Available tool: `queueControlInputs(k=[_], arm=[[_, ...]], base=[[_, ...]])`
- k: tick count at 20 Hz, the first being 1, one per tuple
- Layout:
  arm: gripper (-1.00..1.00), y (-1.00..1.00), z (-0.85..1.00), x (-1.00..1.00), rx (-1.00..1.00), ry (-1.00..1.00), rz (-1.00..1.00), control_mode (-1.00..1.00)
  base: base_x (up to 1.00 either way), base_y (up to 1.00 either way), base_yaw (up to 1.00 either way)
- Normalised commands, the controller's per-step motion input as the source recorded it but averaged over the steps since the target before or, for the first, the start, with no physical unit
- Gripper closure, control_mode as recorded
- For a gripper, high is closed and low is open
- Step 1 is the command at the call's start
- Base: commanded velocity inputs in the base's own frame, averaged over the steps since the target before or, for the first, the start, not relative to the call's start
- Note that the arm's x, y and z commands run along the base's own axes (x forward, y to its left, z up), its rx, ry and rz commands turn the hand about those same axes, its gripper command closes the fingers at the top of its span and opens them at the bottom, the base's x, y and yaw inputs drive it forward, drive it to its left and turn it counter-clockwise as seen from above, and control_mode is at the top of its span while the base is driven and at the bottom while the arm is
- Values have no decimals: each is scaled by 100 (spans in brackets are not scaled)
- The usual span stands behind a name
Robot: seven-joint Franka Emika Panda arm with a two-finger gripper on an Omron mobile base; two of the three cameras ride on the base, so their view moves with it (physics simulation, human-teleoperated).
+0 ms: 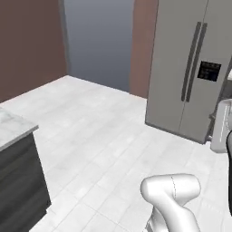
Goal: Clear the mugs and bowl far away from the sink.
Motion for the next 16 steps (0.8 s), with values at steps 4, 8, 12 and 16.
queueControlInputs(k=[4, 8, 12, 16], arm=[[-100, 0, 0, 0, 0, 0, 0, 100], [-100, 0, 0, 0, 0, 0, 0, 100], [-100, 0, 0, 0, 0, 0, 0, 100], [-100, 0, 0, 0, 0, 0, 0, 100]], base=[[9, 0, -100], [9, 0, -100], [9, 0, -100], [9, 0, -100]])
